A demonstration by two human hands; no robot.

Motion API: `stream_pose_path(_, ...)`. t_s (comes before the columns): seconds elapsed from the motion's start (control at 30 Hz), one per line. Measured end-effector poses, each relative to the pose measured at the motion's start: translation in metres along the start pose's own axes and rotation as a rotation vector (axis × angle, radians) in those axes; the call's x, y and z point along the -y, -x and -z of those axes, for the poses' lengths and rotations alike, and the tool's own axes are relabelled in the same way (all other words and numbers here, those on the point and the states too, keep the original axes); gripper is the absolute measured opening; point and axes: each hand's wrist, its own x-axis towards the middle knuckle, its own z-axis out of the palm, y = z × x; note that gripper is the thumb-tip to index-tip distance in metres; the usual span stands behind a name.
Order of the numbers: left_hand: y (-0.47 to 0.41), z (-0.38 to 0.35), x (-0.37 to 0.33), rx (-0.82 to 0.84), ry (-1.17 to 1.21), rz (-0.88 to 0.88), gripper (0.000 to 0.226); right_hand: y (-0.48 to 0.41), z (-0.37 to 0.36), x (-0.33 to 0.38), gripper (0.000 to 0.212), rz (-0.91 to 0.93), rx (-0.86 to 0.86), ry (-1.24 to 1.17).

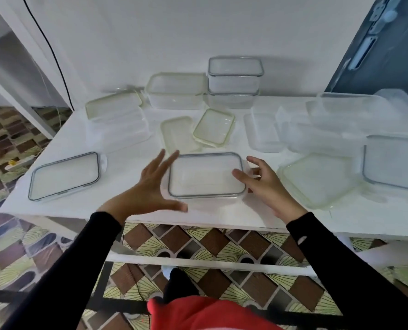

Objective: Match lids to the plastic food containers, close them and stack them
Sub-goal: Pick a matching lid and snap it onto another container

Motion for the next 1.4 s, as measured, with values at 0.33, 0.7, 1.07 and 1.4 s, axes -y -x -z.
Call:
stream_pose_path(0.33,-0.009,-0.035,-0.006,-0.288,1.064,0.370,0.042,0.001,0.014,0.000,0.063,-0.196,0.026,-0.311)
stream_pose_path(0.7,-0.038,-0.030,-0.027,-0.162,1.148,0.433,0.019,0.002,0.041,-0.004,0.057,-0.203,-0.064,-0.368)
stream_pose_path(1.07,-0.039,-0.030,-0.021,-0.089,1.242,0.433,0.036,-0.007,0.034,-0.003,0.031,-0.313,-0.083,-0.481)
stream_pose_path(1.4,-0.037,-0.035,-0.023,-0.166,1.198,0.448,0.030,0.004,0.033,-0.004,0.049,-0.336,0.027,-0.496)
